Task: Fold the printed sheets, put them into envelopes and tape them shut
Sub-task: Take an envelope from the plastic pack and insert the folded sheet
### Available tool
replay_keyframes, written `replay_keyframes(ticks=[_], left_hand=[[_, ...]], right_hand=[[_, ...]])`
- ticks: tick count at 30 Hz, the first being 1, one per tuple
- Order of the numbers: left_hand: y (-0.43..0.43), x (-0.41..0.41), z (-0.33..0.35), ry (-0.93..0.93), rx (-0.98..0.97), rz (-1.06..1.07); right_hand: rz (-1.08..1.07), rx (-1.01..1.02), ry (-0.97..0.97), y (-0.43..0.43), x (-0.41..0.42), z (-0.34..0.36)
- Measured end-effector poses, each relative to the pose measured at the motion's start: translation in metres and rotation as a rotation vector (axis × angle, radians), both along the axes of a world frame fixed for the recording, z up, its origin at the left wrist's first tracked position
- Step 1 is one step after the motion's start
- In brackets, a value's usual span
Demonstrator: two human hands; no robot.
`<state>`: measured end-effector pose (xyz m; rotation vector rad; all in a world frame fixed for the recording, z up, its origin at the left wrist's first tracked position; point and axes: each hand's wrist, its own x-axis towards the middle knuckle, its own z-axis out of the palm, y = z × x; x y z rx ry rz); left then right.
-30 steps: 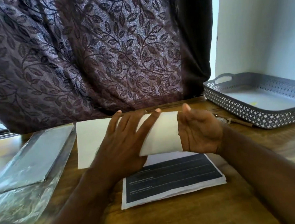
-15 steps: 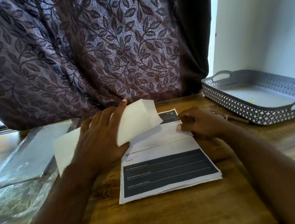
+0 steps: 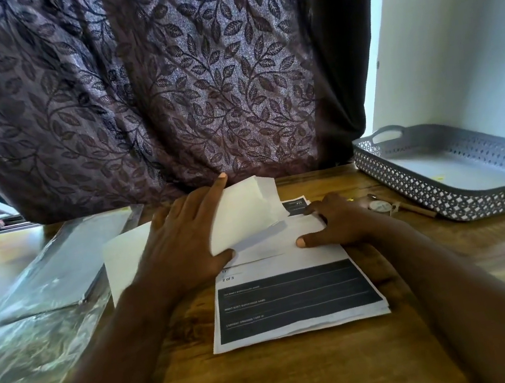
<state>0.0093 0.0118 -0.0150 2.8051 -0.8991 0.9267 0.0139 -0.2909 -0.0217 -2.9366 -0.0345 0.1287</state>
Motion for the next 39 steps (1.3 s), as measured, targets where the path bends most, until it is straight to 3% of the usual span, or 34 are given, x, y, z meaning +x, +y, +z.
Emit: replay_keyframes(ticks=[14,18,24,35,39], left_hand=[[0.0,0.005,-0.001,0.052,-0.124,0.066],[0.003,0.008,-0.002,0.043,-0.143,0.082],[0.005,0.01,-0.004,0.083,-0.167,0.11],[0.008,0.012,-0.006,0.106,-0.185,0.14],[0.007,0.011,-0.006,0.101,-0.162,0.137]], right_hand=[[-0.055,0.549,-0.266,-0.011,-0.005,-0.004],[-0.205,1.007,-0.438,-0.018,-0.009,0.003],[-0.326,1.22,-0.848,-0.027,-0.017,0.017],[-0.3,1.332,-0.959,-0.03,-0.026,0.023],[-0.237,1.252,-0.888,-0.029,-0.026,0.023]])
